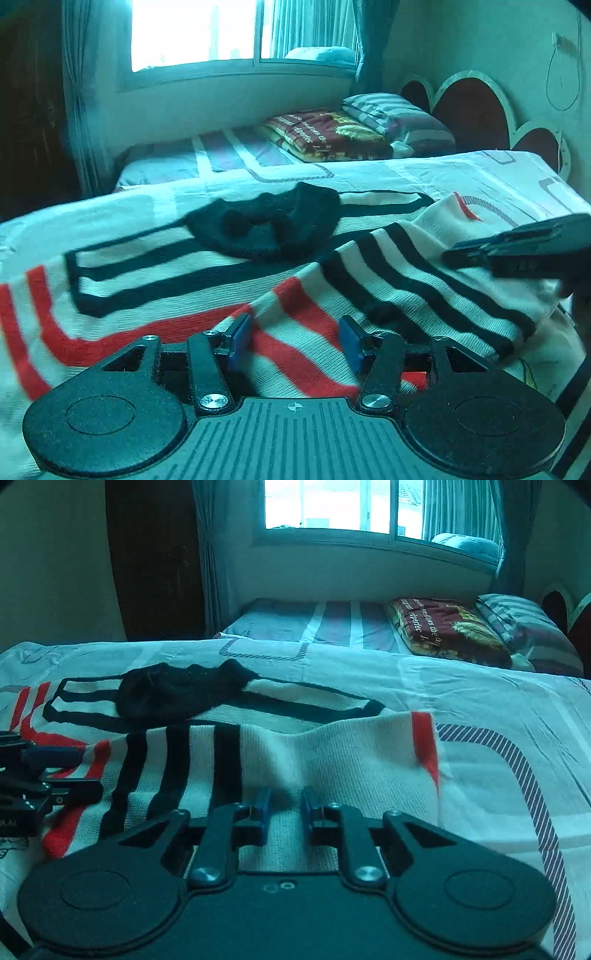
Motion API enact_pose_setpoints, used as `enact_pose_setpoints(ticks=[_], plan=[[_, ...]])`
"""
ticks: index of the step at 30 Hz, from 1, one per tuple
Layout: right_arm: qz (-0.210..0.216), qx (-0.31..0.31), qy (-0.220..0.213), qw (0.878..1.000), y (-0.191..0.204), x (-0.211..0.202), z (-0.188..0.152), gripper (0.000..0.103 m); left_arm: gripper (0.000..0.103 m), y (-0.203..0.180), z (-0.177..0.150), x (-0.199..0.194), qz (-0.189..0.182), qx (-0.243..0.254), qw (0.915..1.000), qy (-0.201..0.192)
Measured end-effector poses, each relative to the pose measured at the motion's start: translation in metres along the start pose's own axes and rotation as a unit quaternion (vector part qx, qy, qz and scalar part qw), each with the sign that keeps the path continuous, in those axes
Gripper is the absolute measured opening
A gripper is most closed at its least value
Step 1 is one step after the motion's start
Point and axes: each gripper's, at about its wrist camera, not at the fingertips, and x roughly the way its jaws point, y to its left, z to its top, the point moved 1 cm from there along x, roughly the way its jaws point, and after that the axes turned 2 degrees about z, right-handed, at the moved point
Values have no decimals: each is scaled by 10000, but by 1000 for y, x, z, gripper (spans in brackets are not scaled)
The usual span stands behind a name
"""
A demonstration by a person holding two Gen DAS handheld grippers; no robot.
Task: Fold small clothes
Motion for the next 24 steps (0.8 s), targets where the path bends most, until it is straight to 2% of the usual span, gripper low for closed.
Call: enact_pose_setpoints(ticks=[2,3,4,5,6,8,9,11,12,13,14,15,18,19,21,23,24], plan=[[-21,209,-406,9990,-5,-25,-2,15,52,7,-6,-16,202,61,9997,-120],[-70,325,-389,9987,-9,-34,-8,15,53,12,-13,-16,360,119,9993,-12],[-172,343,-266,9989,-11,-38,-16,15,57,20,-19,-16,342,71,9994,57],[-264,310,-157,9990,-12,-40,-25,15,65,28,-25,-21,336,-59,9994,28],[-344,270,7,9990,-14,-40,-35,13,66,33,-30,-25,412,-38,9991,36],[-452,168,-71,9988,-10,-51,-45,12,69,39,-35,-35,581,61,9983,-6],[-491,151,-229,9984,-5,-63,-45,17,69,43,-36,-39,580,-26,9983,-13],[-325,264,-543,9977,1,-80,-48,18,69,46,-38,-39,755,12,9971,76],[-301,278,-322,9986,3,-75,-53,19,71,49,-42,-36,807,16,9967,113],[-400,235,111,9989,4,-61,-59,19,72,54,-43,-37,767,-162,9969,104],[-459,243,-18,9986,5,-59,-62,20,72,60,-43,-41,755,-318,9965,139],[-487,434,66,9978,5,-60,-57,20,72,65,-44,-48,834,-406,9956,89],[-301,994,-452,9936,4,-84,-47,26,72,98,-62,-94,942,-982,9899,-399],[-321,1047,-539,9925,4,-91,-46,26,72,115,-73,-111,944,-1343,9853,-483],[-425,1111,-471,9918,4,-95,-49,27,72,155,-100,-144,1081,-2068,9706,-585],[-402,1255,-357,9906,1,-95,-57,27,72,195,-132,-178,1426,-2795,9470,-683],[-356,1375,-328,9893,-1,-97,-64,27,72,217,-150,-192,1581,-3241,9305,-641]])
